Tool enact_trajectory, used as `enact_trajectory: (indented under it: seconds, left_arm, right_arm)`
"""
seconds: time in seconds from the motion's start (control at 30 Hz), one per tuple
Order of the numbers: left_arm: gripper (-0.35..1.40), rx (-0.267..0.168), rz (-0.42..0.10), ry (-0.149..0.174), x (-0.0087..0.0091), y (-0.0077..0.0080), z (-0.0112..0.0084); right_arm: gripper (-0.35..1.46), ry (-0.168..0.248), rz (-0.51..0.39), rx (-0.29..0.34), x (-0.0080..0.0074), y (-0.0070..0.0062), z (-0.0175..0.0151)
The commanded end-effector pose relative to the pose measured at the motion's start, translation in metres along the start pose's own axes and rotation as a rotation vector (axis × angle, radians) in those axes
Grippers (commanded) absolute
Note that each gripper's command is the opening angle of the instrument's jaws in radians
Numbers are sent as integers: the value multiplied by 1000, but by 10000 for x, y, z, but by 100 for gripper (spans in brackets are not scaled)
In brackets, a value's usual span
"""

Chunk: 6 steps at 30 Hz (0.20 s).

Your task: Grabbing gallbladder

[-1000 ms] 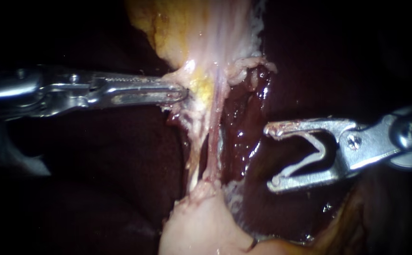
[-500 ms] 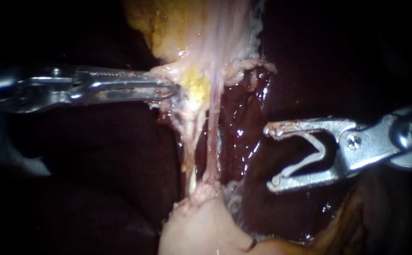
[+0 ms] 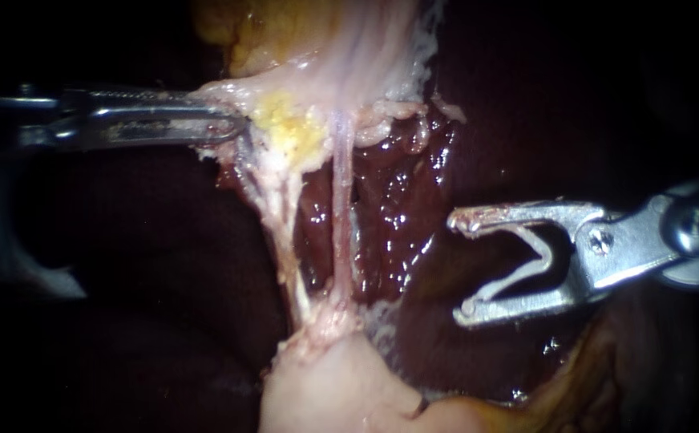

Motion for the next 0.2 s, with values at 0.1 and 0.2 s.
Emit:
enact_trajectory:
  seconds: [0.1,0.2]
  left_arm:
    - [-35,1,0,0,0,0,0]
    - [-35,1,0,0,-1,1,1]
  right_arm:
    - [46,0,0,0,0,0,0]
    - [46,0,0,0,0,0,0]
